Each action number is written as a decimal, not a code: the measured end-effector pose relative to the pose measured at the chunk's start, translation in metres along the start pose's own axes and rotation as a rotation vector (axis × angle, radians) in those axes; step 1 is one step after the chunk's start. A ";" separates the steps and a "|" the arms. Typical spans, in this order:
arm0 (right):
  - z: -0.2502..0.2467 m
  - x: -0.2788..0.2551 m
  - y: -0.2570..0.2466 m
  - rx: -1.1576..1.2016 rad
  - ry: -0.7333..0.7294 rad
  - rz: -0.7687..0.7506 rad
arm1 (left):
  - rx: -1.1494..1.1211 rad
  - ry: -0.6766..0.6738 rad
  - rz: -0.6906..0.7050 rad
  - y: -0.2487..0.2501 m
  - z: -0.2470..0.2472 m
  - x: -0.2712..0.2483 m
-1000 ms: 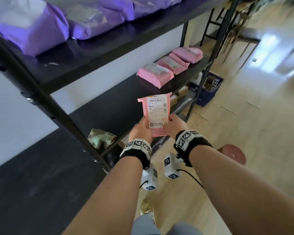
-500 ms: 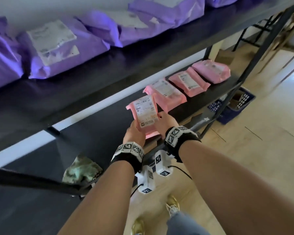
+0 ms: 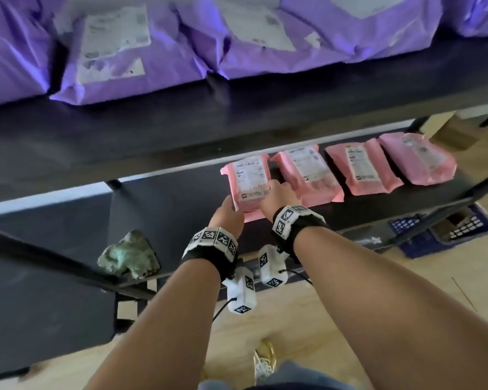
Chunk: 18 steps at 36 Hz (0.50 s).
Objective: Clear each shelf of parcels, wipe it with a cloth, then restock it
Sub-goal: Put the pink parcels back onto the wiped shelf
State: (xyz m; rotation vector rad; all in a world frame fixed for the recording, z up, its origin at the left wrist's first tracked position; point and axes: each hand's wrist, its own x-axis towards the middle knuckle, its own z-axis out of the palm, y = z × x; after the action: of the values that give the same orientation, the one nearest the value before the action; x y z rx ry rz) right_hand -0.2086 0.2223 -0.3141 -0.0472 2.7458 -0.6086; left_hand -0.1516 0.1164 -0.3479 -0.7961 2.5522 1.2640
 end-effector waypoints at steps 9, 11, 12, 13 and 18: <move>-0.002 -0.028 -0.027 -0.071 0.067 -0.161 | 0.068 0.039 -0.144 -0.023 -0.034 -0.031; 0.005 -0.039 -0.034 -0.080 0.060 -0.179 | 0.067 0.068 -0.166 -0.033 -0.043 -0.042; 0.008 -0.046 -0.038 -0.091 0.065 -0.187 | 0.067 0.075 -0.175 -0.040 -0.047 -0.048; 0.013 -0.053 -0.041 -0.105 0.069 -0.184 | 0.064 0.084 -0.178 -0.047 -0.051 -0.054; 0.050 -0.091 -0.058 -0.037 -0.022 -0.198 | 0.066 0.100 -0.227 -0.092 -0.075 -0.093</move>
State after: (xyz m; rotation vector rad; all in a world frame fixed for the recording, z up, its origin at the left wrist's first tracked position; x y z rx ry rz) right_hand -0.1083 0.1588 -0.3043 -0.3361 2.7514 -0.6044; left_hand -0.0187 0.0481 -0.3283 -1.1237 2.4765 1.0898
